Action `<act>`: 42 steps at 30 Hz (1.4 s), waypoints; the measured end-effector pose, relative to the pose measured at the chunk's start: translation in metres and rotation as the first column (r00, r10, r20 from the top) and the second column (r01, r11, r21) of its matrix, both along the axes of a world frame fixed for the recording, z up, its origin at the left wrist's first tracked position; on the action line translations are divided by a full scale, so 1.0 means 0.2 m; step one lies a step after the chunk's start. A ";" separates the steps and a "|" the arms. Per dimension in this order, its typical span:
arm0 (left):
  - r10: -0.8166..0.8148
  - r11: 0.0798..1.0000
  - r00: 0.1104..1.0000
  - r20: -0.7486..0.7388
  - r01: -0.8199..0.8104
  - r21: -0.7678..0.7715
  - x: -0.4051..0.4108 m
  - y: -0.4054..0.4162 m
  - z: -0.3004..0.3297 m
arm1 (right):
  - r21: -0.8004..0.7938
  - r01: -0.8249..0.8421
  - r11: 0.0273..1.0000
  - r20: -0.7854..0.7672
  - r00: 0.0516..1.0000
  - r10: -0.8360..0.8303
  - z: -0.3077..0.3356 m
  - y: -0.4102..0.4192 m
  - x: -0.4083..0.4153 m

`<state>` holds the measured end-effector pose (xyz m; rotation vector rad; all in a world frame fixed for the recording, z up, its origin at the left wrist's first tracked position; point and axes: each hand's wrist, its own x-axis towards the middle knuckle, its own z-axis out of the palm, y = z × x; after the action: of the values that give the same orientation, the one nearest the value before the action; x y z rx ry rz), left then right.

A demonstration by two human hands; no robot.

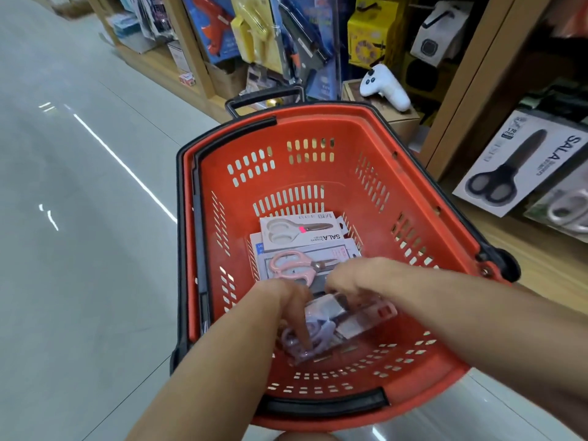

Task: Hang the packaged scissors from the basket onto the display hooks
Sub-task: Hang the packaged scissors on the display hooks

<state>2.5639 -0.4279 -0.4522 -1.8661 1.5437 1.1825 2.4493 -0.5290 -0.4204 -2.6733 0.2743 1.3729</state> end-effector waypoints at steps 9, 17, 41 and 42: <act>0.128 0.768 0.980 -0.154 -0.197 -0.610 0.12 -0.04 0.55 | -0.097 0.125 0.987 0.490 0.869 -0.062 0.85 -0.26 -0.12; 0.108 0.340 0.784 -0.611 -0.607 -0.719 -0.14 0.00 1.17 | 0.043 0.404 0.914 0.998 0.021 -0.056 1.40 -0.25 -0.45; 0.312 0.468 0.175 -0.934 -0.884 -0.009 -1.76 -0.42 0.39 | 0.991 0.122 -0.060 0.078 -0.874 -0.480 0.24 -0.02 -2.10; 0.314 0.441 0.184 -0.932 -0.897 -0.028 -1.75 -0.43 0.36 | 0.992 0.107 -0.067 0.061 -0.869 -0.491 0.21 -0.03 -2.10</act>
<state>2.2132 -0.5136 -0.3809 -2.8146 1.6461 2.6304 2.0297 -0.5359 -0.3783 -0.9707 1.3009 -1.2207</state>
